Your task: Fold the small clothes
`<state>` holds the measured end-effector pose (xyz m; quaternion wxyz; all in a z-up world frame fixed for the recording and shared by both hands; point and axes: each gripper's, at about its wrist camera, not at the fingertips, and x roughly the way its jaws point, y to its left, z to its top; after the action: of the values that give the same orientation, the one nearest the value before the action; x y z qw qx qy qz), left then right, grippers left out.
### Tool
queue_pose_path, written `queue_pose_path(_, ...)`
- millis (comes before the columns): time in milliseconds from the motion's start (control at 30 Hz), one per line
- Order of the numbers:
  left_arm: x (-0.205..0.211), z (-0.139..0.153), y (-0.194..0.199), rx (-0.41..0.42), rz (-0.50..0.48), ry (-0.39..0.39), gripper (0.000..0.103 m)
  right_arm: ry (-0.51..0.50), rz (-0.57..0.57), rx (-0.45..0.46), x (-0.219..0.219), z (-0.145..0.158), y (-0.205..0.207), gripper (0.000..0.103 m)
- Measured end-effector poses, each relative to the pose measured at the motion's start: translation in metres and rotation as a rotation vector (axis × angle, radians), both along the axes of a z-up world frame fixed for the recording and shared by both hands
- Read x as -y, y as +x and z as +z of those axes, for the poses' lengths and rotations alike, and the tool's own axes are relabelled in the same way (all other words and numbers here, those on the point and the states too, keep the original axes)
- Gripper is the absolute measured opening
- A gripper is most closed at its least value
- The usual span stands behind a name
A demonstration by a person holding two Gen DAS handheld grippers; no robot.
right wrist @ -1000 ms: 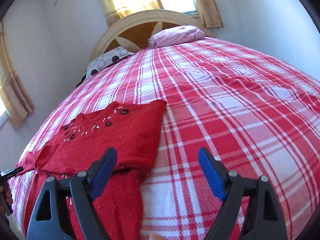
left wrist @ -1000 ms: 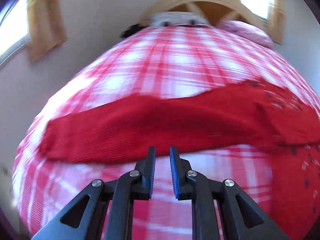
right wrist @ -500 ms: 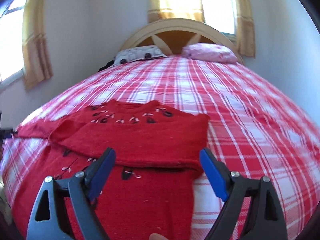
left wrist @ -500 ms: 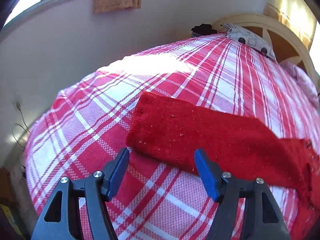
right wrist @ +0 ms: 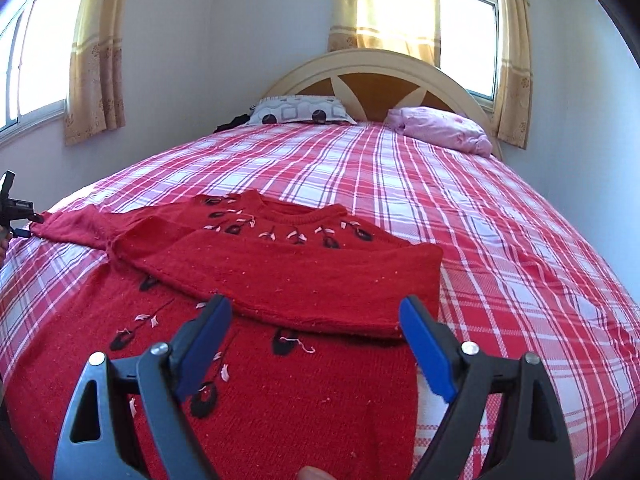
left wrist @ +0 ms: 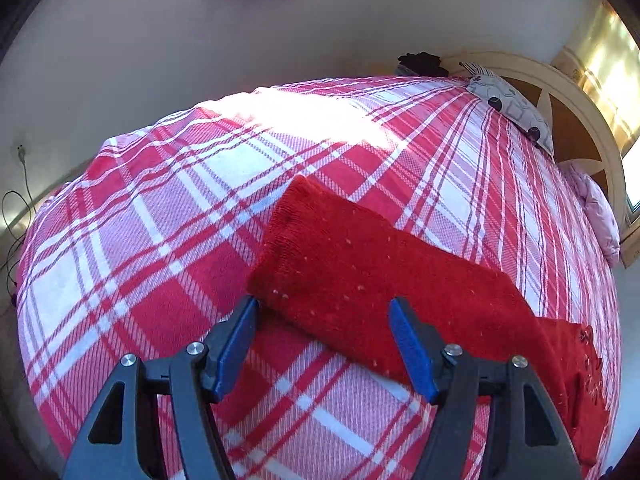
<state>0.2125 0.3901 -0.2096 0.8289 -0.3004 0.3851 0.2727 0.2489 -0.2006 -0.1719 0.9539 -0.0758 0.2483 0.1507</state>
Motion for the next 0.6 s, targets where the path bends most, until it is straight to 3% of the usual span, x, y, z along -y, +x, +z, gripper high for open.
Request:
queue_pose_path(167, -0.011, -0.003, 0.004, -0.020, 0.093, 0.038, 0.068, -0.010, 0.014, 0.001, -0.007, -0.003, -0.002, 0.089)
queue_pose_path(267, -0.019, -0.007, 0.013, -0.026, 0.097, 0.040, 0.068, -0.008, 0.020, 0.005, -0.010, -0.003, -0.006, 0.089)
queue_pose_path(300, -0.017, -0.006, 0.016, -0.026, 0.083, 0.047, 0.056, -0.005, 0.019, 0.007, -0.009, -0.003, -0.006, 0.089)
queue_pose_path(333, -0.015, -0.005, 0.018, -0.016, 0.057, 0.044, 0.029, 0.001, 0.016, 0.009, -0.008, -0.003, -0.007, 0.089)
queue_pose_path(367, -0.014, -0.005, 0.020, -0.003, 0.027, 0.022, 0.019, 0.006, 0.012, 0.008, -0.007, -0.003, -0.006, 0.089)
queue_pose_path(433, -0.010, -0.006, 0.021, 0.026, -0.002, -0.017, 0.014, 0.017, 0.006, 0.005, -0.005, -0.004, -0.006, 0.089)
queue_pose_path(600, 0.008, 0.021, 0.017, 0.115, -0.037, 0.029, 0.012, 0.031, -0.001, 0.008, -0.003, -0.005, -0.006, 0.089)
